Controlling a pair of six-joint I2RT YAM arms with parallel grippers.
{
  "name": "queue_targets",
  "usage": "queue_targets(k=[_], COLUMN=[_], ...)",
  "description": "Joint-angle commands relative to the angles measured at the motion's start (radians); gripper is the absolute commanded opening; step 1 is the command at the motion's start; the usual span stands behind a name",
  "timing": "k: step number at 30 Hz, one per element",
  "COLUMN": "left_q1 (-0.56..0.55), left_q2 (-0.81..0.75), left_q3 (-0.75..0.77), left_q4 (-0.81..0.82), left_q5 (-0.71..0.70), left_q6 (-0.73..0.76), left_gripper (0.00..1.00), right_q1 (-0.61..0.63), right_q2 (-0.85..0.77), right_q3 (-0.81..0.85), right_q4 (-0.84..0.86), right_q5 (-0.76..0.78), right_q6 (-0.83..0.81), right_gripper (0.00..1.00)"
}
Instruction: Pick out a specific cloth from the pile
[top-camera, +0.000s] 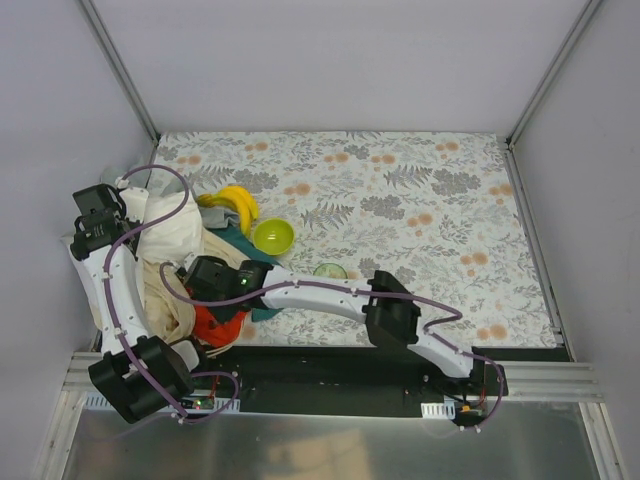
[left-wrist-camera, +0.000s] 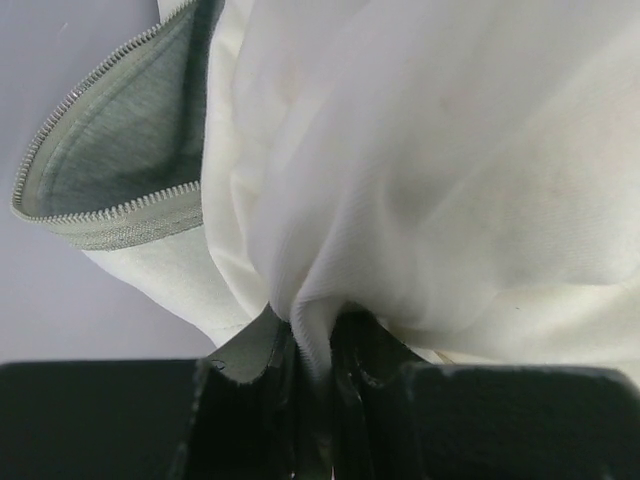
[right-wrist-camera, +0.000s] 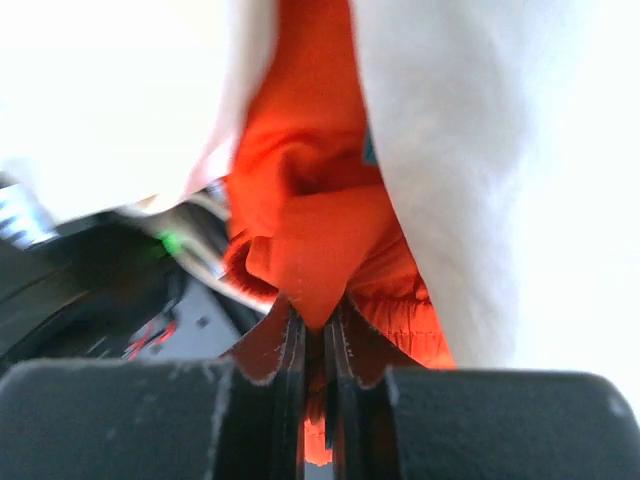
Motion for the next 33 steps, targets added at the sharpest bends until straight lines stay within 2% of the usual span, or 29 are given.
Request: queue_targets(k=[1, 4, 12, 15, 18, 19, 20, 23, 24, 27, 29, 33], left_q1=[0.013, 0.013, 0.013, 0.013, 0.013, 0.013, 0.014, 0.013, 0.013, 0.013, 0.013, 0.011], left_q2=[-0.027, -0.033, -0.047, -0.058, -0.074, -0.084, -0.100, -0.153, -0.168, -0.167, -0.162, -0.162], left_q3=[0.018, 0.024, 0.016, 0.015, 0.012, 0.010, 0.007, -0.007, -0.010, 0.036, 0.073, 0.145], left_q4=[-0.044, -0.053, -0.070, -0.079, -0.099, -0.116, -0.140, -0.249, -0.293, -0.435, -0.530, -0.607], left_q5=[0.008, 0.005, -0.031, -0.035, -0.026, -0.013, 0.015, 0.130, 0.159, 0.237, 0.309, 0.435], left_q6=[0.019, 0.024, 0.052, 0.061, 0.078, 0.093, 0.122, 0.211, 0.232, 0.269, 0.288, 0.280], left_gripper=[0.00, 0.00, 0.00, 0.00, 0.00, 0.04, 0.16, 0.70, 0.82, 0.99, 0.99, 0.99], right_q1=[0.005, -0.003, -0.049, -0.076, -0.102, -0.118, -0.142, -0.220, -0.248, -0.335, -0.417, -0.538], right_q2=[-0.304, -0.456, -0.742, -0.808, -0.837, -0.845, -0.843, -0.839, -0.834, -0.831, -0.834, -0.827], right_q3=[0.012, 0.008, 0.059, 0.074, 0.126, 0.145, 0.165, 0.225, 0.246, 0.271, 0.271, 0.280], right_q4=[0.043, 0.084, 0.229, 0.332, 0.415, 0.450, 0.481, 0.573, 0.596, 0.659, 0.697, 0.759], right_q5=[-0.272, -0.341, -0.329, -0.283, -0.149, -0.093, -0.064, 0.013, 0.030, 0.087, 0.093, 0.096], right_q6=[-0.064, -0.088, -0.184, -0.199, -0.282, -0.322, -0.348, -0.423, -0.442, -0.512, -0.532, -0.587], right_gripper=[0.00, 0.00, 0.00, 0.00, 0.00, 0.00, 0.00, 0.00, 0.00, 0.00, 0.00, 0.00])
